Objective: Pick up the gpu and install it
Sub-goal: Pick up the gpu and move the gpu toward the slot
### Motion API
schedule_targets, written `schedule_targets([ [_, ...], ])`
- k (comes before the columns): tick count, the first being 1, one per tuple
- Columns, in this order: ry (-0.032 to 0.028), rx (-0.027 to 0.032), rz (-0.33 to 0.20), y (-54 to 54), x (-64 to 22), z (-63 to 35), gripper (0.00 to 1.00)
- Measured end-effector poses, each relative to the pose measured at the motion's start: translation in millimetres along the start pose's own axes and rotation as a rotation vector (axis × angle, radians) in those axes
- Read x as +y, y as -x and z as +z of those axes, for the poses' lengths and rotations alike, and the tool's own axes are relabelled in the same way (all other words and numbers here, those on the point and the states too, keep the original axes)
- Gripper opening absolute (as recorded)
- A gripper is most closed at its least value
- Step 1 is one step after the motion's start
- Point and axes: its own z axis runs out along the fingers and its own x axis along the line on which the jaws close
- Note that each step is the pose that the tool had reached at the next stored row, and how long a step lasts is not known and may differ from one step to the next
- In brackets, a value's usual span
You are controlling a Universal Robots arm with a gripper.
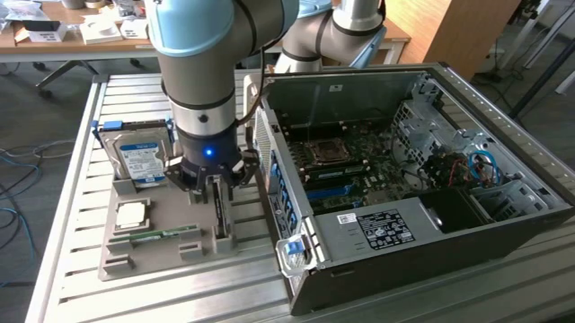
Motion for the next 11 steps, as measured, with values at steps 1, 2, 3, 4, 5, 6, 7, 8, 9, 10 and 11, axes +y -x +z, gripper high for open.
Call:
schedule_targets([
  [1,0.0,-0.0001,0.0,0.0,0.0,0.7,0.47],
  [2,0.0,-0.0001,0.0,0.0,0.0,1.5,0.47],
  [3,0.0001,-0.0001,0.0,-0.1,0.0,2.6,0.47],
  [4,0.0,-0.0001,0.001,-0.1,0.0,3.5,0.47],
  [5,0.0,-0.0001,0.001,-0.1,0.0,4.2,0.47],
  [6,0.0,-0.0001,0.001,-0.1,0.0,4.9,0.47],
  [7,0.0001,-0.0001,0.001,-0.2,0.0,5.7,0.47],
  [8,0.0001,-0.0001,0.001,-0.2,0.0,6.4,0.47],
  [9,0.0,-0.0001,0.001,-0.2,0.0,6.9,0.47],
  [10,-0.0001,0.0,0.001,-0.3,0.0,7.2,0.47],
  [11,-0.0001,0.0,0.001,-0.3,0.0,7.2,0.47],
])
